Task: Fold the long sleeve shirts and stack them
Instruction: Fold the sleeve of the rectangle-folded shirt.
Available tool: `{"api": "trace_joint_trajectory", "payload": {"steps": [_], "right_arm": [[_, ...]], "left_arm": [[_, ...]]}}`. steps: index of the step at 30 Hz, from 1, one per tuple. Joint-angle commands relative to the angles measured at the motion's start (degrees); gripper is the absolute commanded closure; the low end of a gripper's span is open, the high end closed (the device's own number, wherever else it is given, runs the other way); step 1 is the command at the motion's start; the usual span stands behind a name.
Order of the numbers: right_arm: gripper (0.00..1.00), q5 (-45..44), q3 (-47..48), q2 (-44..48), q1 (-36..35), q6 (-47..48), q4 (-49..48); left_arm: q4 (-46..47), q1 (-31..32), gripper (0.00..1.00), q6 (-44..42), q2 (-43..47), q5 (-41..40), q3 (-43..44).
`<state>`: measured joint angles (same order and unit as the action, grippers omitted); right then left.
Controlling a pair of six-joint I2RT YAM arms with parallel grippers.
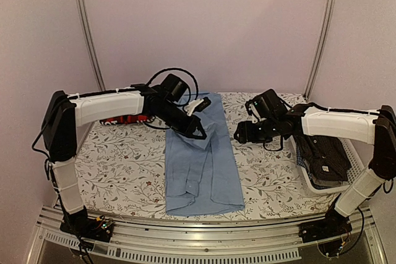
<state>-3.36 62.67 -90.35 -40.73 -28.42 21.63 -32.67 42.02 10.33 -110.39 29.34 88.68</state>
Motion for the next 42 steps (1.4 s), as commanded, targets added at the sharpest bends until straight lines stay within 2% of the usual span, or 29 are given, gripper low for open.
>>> {"api": "trace_joint_trajectory", "payload": {"steps": [1, 8, 18, 26, 40, 42], "right_arm": [[0.31, -0.97, 0.50, -1.13, 0.42, 0.48, -0.80], [0.31, -0.56, 0.56, -1.36, 0.50, 0.42, -0.80], [0.31, -0.61, -0.77, -0.70, 0.49, 0.17, -0.84], [0.31, -0.25, -0.94, -1.07, 0.49, -0.22, -0.79], [0.31, 0.37, -1.65, -1.47, 0.48, -0.36, -0.88], [0.31, 0.37, -1.87, -1.33, 0.48, -0.40, -0.86]], "left_arm": [[-2.54, 1.61, 0.95, -1.23, -1.09, 1.44, 2.15], [-1.61, 2.64, 0.95, 0.93, -3.15, 1.10, 3.34], [-3.60, 4.79, 0.92, -0.92, -6.12, 2.27, 3.89], [-7.14, 6.45, 0.97, -3.11, -7.07, 3.62, 5.46], [-10.18, 8.38, 0.93, -4.04, -9.32, 4.46, 4.24], [-10.63, 8.67, 0.88, -4.23, -9.76, 4.62, 4.54]]}}
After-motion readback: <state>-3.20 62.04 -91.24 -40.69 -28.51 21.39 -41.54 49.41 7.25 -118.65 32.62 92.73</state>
